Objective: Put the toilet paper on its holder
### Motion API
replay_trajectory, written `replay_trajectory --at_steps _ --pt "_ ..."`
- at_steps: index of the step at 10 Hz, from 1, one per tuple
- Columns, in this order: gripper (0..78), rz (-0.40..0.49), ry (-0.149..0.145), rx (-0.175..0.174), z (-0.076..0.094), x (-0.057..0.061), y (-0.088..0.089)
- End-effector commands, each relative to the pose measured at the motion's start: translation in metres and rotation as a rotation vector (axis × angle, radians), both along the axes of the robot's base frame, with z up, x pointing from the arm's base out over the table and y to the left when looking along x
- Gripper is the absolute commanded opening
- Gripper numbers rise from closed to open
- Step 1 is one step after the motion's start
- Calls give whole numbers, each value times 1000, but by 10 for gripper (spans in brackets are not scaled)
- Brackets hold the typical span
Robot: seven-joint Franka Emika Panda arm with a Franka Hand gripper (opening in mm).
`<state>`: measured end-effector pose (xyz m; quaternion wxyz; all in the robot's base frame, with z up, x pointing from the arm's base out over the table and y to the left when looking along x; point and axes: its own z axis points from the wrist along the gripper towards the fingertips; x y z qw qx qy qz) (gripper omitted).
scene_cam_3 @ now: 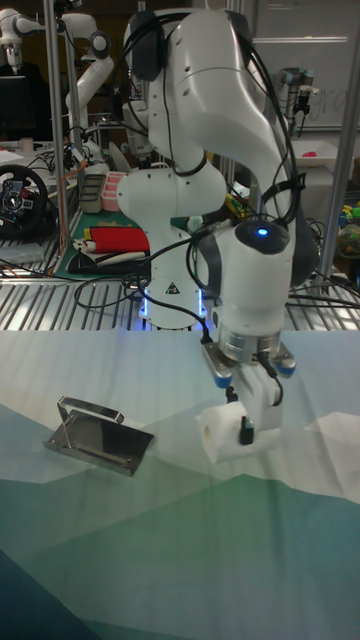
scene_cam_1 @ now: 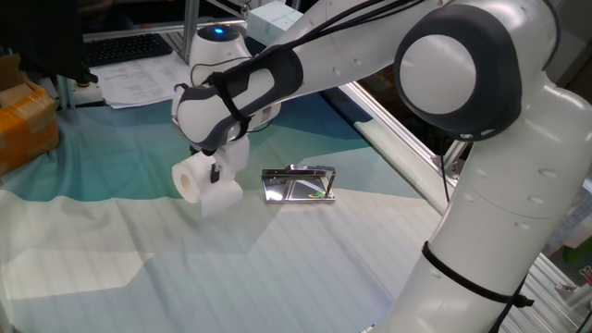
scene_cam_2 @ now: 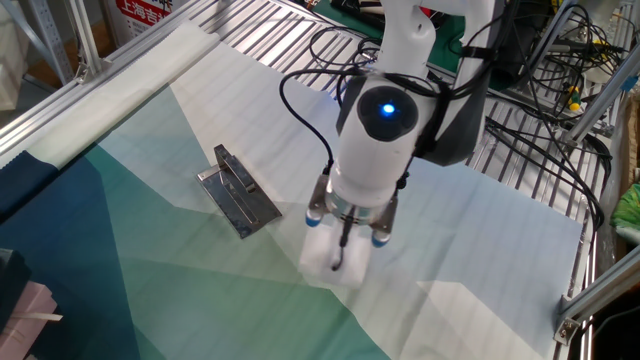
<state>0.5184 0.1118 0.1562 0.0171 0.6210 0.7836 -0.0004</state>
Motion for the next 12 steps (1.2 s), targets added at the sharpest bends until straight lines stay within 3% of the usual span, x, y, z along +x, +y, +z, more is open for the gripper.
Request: replay_trajectory --at_steps 1,6,7,9,12 --pt "13 -127 -15 -2 -10 0 -17" --pt "13 -119 -24 -29 -10 0 -17" --pt "13 -129 -22 -21 -10 0 -17" --pt "13 -205 2 -12 -10 0 -17" --pt "13 -275 3 -2 -10 0 -17"
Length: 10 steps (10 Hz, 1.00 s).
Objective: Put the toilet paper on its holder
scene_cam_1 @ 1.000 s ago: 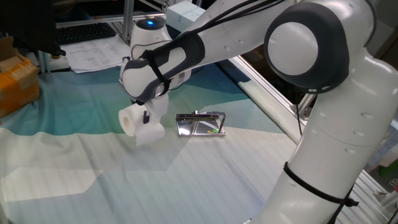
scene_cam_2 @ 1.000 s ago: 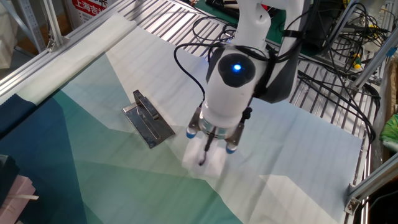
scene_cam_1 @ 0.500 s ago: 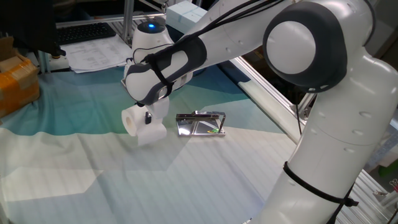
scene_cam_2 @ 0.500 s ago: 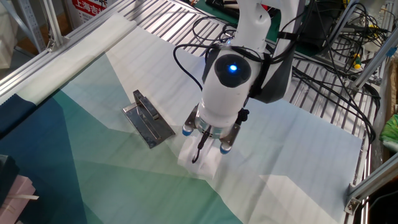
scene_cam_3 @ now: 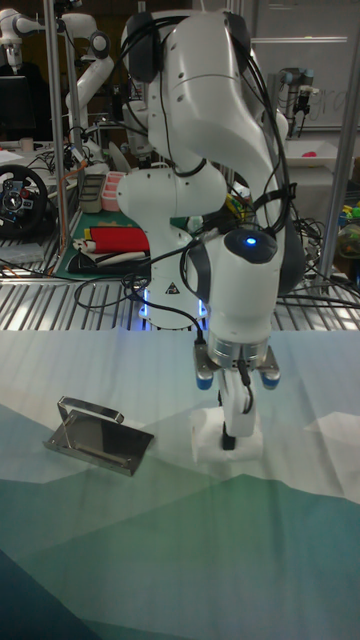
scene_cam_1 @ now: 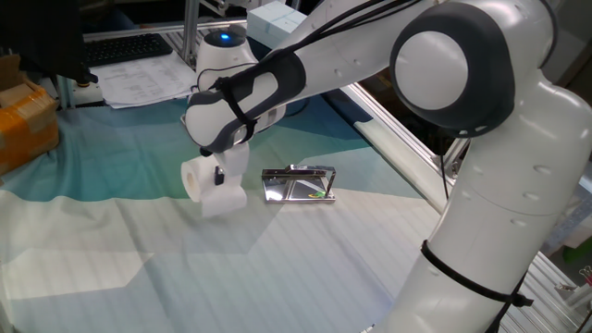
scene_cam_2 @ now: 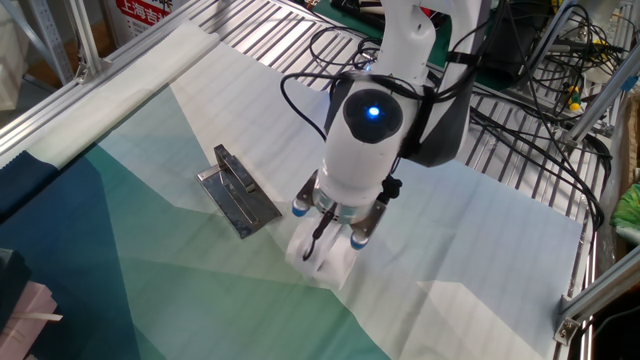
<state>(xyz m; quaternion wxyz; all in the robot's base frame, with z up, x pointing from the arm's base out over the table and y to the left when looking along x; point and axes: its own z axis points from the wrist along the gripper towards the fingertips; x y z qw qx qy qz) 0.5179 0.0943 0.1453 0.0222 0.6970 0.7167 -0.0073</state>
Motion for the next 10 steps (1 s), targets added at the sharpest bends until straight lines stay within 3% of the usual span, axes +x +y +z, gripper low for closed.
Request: replay_trajectory --at_steps 1,4,7,10 --pt "13 -80 0 11 1 1 0" --pt "13 -80 23 6 1 -1 0" --pt "13 -94 21 -20 -3 -12 -2" --pt "13 -123 18 -33 -6 -12 -4"
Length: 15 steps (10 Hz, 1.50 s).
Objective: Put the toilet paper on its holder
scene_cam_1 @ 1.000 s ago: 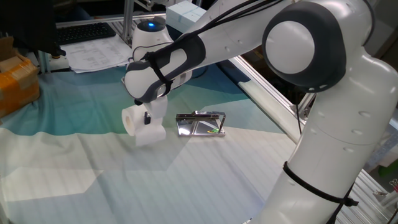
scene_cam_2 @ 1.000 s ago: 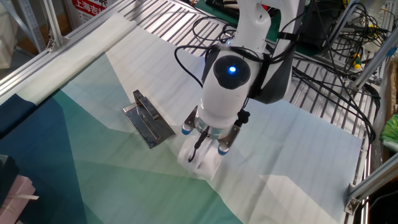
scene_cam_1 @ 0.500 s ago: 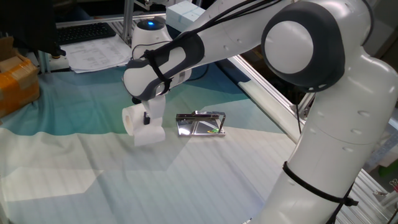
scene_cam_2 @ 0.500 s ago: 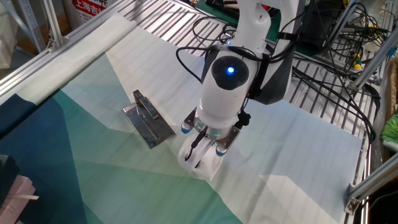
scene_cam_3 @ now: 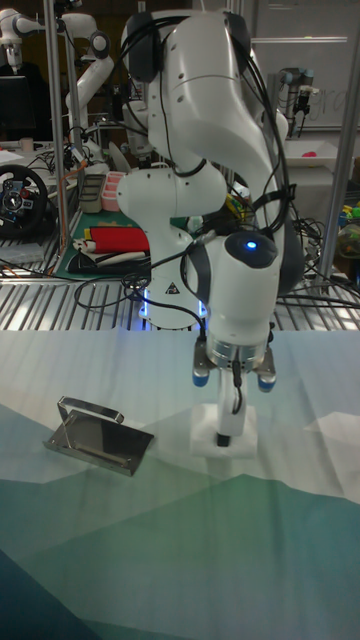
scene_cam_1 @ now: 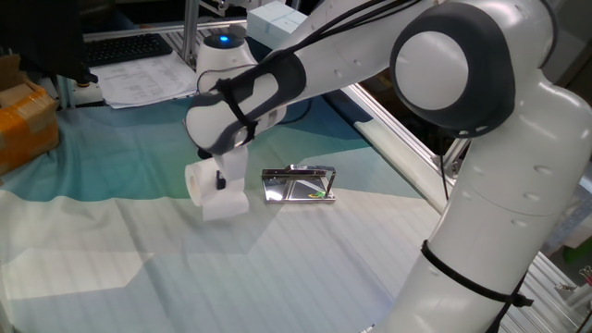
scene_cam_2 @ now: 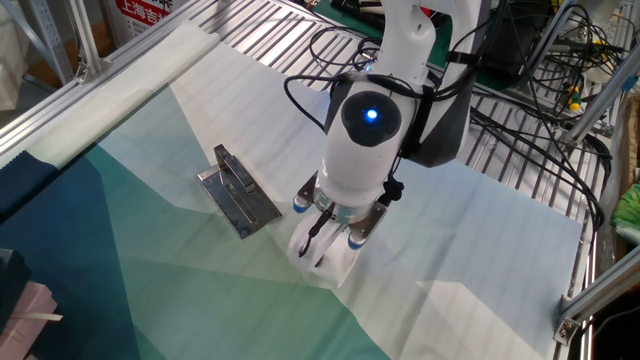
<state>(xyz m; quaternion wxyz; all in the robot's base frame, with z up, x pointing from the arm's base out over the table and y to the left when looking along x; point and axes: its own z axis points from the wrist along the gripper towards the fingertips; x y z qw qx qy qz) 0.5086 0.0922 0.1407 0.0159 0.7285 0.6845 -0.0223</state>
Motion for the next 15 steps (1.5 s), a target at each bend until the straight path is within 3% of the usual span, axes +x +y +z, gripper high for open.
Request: replay_trajectory --at_steps 1,8,11,15 --pt "13 -40 -11 -22 -1 -3 -2" --pt "13 -54 -16 6 5 -2 -12" --pt "13 -32 -23 40 11 -6 -37" --pt "13 -17 -25 39 5 -11 -59"
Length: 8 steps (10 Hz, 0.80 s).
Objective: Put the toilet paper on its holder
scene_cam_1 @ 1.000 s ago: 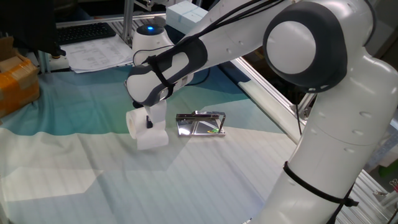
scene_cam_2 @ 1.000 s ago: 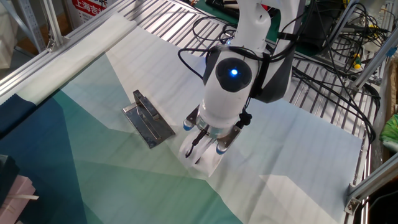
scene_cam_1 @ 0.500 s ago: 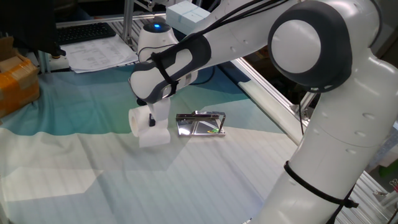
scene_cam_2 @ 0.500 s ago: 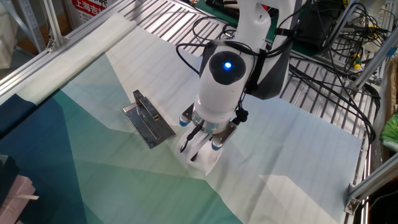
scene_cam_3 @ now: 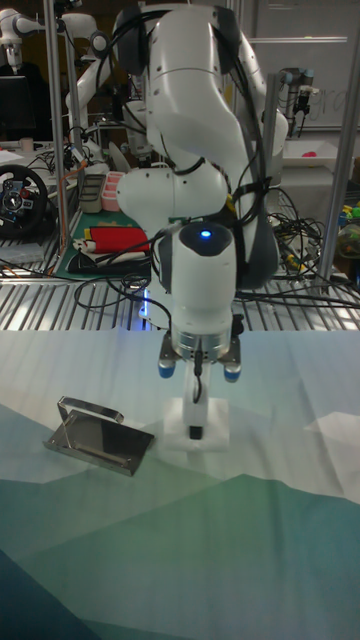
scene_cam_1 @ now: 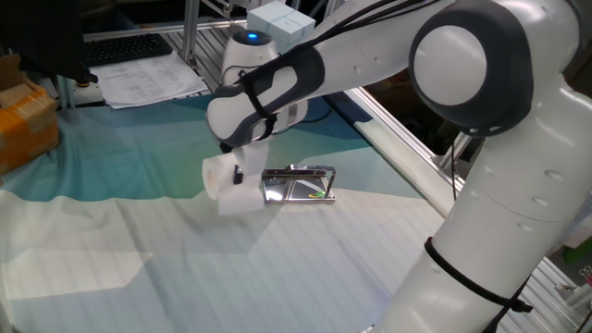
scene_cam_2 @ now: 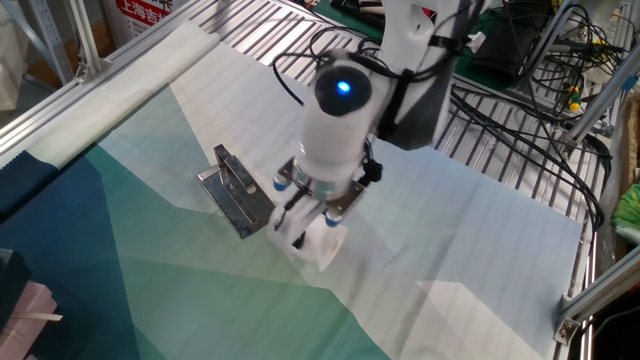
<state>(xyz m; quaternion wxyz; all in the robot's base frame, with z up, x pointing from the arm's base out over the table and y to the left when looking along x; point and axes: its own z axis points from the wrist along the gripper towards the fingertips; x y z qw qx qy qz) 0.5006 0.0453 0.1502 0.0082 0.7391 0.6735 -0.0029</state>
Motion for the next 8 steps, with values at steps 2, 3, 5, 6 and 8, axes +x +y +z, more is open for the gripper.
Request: replay_trajectory --at_steps 2,3,5,6,8 --pt "13 -2 -21 8 -6 -2 -27" --pt "13 -7 -25 6 -7 -2 -32" --pt "13 -30 -32 4 -11 -7 -40" --pt "13 -35 -33 4 -13 -9 -45" --pt "13 -58 -39 6 -14 -12 -57"
